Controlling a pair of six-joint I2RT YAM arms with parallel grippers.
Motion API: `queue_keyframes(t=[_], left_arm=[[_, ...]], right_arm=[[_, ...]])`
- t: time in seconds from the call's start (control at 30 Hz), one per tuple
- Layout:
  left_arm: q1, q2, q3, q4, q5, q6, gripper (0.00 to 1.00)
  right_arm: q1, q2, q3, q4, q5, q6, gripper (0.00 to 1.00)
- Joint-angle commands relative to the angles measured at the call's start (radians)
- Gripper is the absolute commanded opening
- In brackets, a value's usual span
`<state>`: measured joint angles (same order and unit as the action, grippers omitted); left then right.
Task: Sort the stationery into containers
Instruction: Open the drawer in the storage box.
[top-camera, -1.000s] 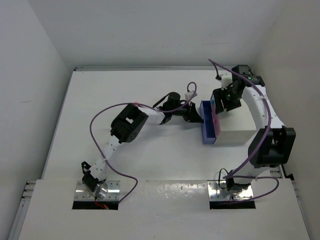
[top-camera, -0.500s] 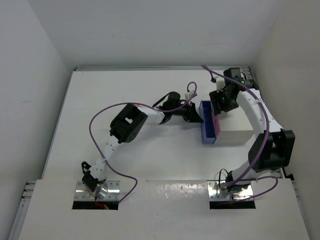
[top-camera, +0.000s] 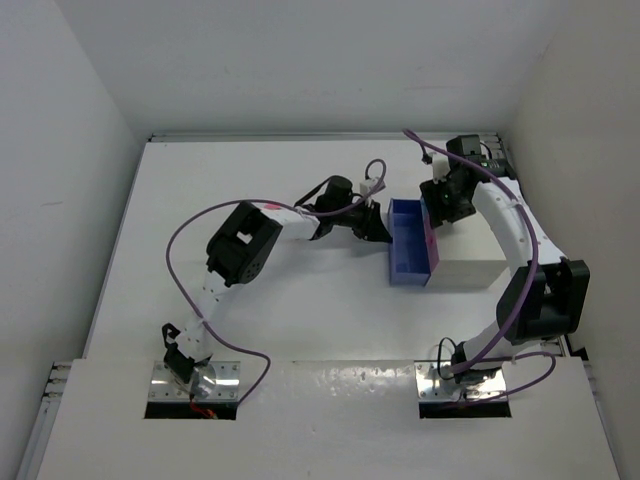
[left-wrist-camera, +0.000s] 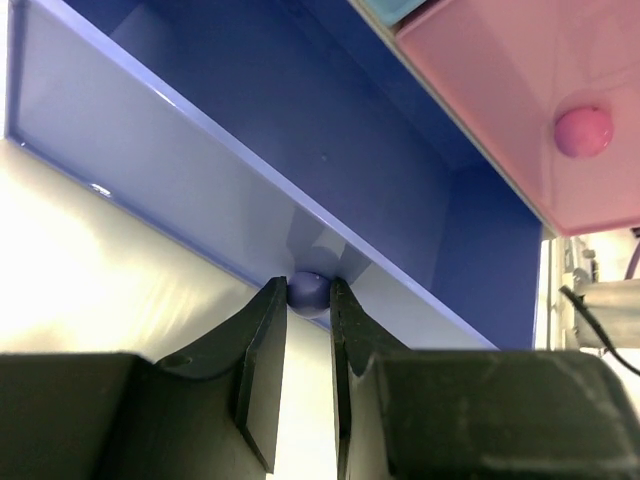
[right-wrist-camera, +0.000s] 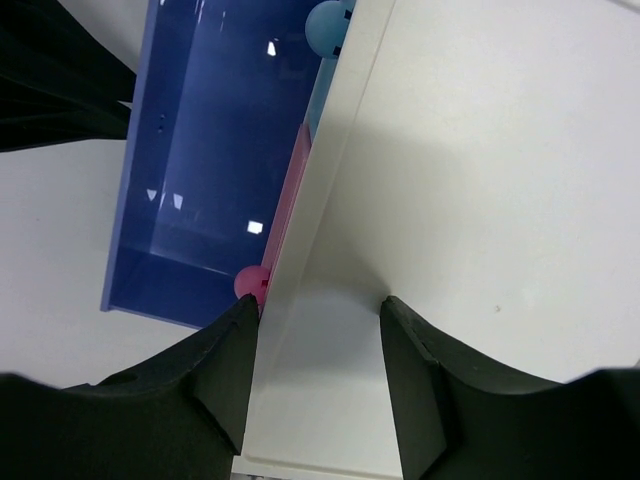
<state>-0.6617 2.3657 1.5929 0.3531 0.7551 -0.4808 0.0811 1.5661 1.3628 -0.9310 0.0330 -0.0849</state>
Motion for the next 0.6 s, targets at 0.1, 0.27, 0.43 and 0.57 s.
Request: queue_keyframes(t=[0.1, 0.27, 0.43, 0.57], left_arm=[[0.086, -0.100, -0.047, -0.123, -0.069, 0.105, 0.00], [0.112, -0.144, -0.067, -0.157, -0.071, 0.123, 0.00], [0.123, -0.172, -0.080, -0.215, -0.065, 0.156, 0.00], [0.131, -0.181, -0.074, -0.258, -0.057, 0.174, 0.30]], right_arm=[[0.000, 0.005, -0.004, 0.001, 0.022, 0.001, 0.50], [0.000, 0.008, -0.005, 0.000, 0.019, 0.001, 0.50], [0.000, 0.012, -0.005, 0.003, 0.015, 0.002, 0.49], [0.000, 0.012, -0.001, 0.003, 0.012, 0.001, 0.49]])
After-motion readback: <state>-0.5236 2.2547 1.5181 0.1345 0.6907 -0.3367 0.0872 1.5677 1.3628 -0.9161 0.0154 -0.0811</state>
